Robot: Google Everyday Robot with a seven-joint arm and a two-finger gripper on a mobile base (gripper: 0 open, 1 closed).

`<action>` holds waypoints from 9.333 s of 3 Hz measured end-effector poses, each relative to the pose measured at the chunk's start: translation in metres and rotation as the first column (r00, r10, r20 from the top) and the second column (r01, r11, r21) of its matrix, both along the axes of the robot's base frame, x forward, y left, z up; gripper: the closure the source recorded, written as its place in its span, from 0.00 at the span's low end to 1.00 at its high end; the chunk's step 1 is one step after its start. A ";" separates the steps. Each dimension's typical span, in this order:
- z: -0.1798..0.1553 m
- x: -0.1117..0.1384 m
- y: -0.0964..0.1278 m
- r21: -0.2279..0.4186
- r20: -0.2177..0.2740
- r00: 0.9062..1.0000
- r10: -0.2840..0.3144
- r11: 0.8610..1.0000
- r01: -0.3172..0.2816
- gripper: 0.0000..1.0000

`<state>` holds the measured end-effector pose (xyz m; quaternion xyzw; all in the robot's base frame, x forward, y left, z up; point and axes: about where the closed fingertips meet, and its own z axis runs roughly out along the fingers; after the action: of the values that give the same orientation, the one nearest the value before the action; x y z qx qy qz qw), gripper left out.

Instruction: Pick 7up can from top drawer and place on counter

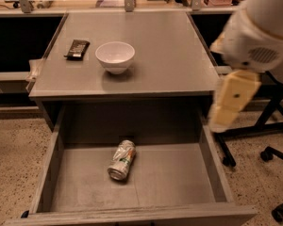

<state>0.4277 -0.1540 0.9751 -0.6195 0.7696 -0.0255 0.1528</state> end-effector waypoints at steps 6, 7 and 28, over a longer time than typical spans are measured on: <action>-0.130 0.043 0.082 -0.082 -0.097 0.852 0.515 0.849 -0.522 0.00; -0.162 0.048 0.099 -0.220 -0.156 0.712 0.685 0.678 -0.701 0.00; -0.097 0.192 -0.003 -0.596 0.056 0.130 0.990 0.138 -0.791 0.81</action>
Offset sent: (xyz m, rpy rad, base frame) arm -0.0019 0.0213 0.0046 -0.0411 -0.0093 -0.0175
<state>0.6202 -0.1569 0.8777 -0.9496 0.1295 -0.2327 0.1653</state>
